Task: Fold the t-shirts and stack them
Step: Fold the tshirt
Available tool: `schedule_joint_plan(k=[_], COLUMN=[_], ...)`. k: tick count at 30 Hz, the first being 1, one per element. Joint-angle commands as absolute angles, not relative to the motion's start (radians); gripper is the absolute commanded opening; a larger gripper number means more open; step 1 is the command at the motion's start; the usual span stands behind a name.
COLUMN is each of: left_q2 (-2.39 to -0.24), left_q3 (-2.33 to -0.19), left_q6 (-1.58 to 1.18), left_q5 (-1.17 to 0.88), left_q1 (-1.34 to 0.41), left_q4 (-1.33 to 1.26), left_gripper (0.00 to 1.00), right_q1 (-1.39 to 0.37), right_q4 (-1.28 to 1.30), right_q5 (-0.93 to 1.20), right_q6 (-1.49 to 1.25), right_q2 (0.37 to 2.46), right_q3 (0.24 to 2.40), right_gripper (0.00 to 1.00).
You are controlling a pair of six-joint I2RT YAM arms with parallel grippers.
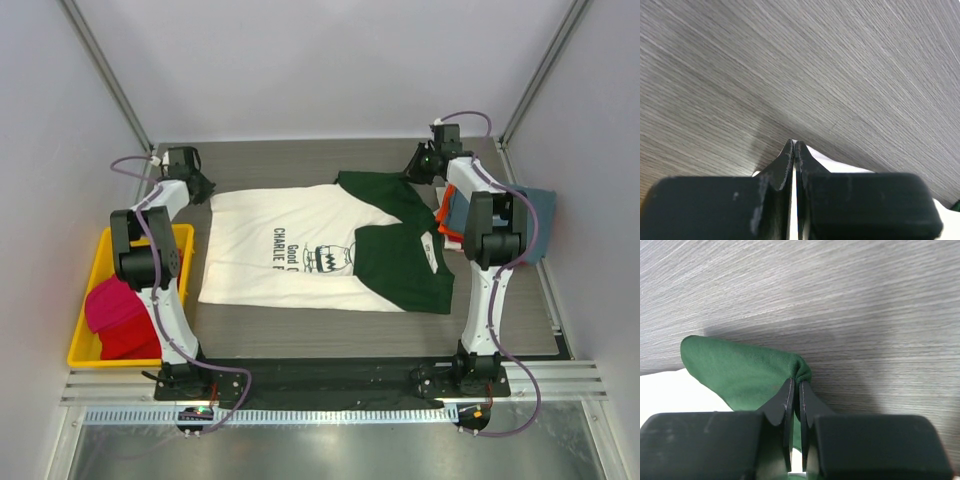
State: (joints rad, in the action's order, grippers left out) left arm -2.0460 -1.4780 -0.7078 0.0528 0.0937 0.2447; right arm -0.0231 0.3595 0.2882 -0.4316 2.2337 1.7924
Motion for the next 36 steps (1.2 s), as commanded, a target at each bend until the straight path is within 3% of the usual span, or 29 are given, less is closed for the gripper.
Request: schedule_joint_plan(k=[1, 36], left_q2=[-1.962, -1.669], left_q3=[-1.441, -1.045], left_q6=[-0.726, -0.799], left_q5=[0.077, 0.181], left_q1=[0.097, 0.115], left_q4=[0.16, -0.098], left_gripper=[0.0, 0.0], right_q1=[-0.015, -0.017], right_q4=[0.293, 0.199], right_q5=[0.321, 0.341], right_q6=[-0.445, -0.408], right_q2=[2.14, 1.68], right_q3=[1.766, 1.235], right_gripper=[0.01, 0.01])
